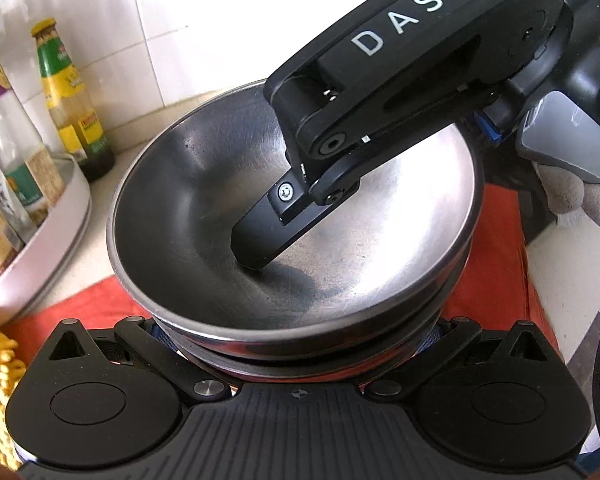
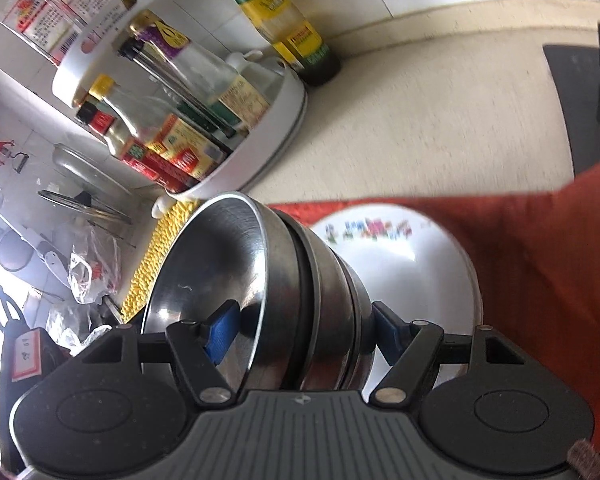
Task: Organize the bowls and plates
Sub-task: 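Carry the bowl stack with both grippers onto the floral plate stack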
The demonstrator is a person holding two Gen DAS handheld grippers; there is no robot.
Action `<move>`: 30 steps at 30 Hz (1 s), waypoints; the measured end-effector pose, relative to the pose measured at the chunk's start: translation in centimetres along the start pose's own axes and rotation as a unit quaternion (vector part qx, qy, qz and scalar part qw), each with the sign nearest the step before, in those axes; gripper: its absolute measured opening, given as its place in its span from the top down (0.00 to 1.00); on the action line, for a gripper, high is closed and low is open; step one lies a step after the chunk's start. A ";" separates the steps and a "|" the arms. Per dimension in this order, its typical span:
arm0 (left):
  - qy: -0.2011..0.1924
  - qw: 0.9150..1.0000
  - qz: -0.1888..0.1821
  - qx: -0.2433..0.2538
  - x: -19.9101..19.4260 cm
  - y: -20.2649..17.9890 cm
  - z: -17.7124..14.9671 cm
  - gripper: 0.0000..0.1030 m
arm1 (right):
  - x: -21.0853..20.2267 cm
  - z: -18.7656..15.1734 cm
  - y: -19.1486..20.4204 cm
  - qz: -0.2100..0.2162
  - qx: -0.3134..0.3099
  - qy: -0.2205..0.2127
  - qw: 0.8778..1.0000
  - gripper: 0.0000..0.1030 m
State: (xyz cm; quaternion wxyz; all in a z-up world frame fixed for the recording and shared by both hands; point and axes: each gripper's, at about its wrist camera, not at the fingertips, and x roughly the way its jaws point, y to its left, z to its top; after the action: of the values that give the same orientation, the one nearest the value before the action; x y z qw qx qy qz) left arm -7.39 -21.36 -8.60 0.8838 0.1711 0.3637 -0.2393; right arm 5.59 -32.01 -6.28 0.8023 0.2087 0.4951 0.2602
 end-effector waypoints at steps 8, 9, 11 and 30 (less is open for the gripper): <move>0.004 1.000 -0.001 -0.002 1.2 1.3 0.3 0.00 | 0.3 -0.4 -0.3 -0.006 0.001 -0.006 1.000 0.35; 0.008 1.000 -0.002 -0.003 1.3 1.2 0.3 0.00 | 0.4 -0.3 -0.4 -0.006 0.004 -0.005 1.000 0.35; 0.014 1.000 -0.003 -0.009 3.5 3.5 1.6 0.00 | 0.6 -0.4 -0.7 -0.004 0.005 -0.003 1.000 0.36; 0.088 0.996 -0.007 -0.005 5.0 5.0 3.7 0.00 | 0.1 -0.6 -1.4 -0.035 -0.023 -0.044 0.998 0.44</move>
State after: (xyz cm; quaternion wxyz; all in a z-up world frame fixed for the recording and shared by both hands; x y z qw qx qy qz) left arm 0.52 -20.45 -9.03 0.8473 0.1844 0.4429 -0.2278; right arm 5.42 -32.97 -7.45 0.8364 0.1834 0.4605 0.2339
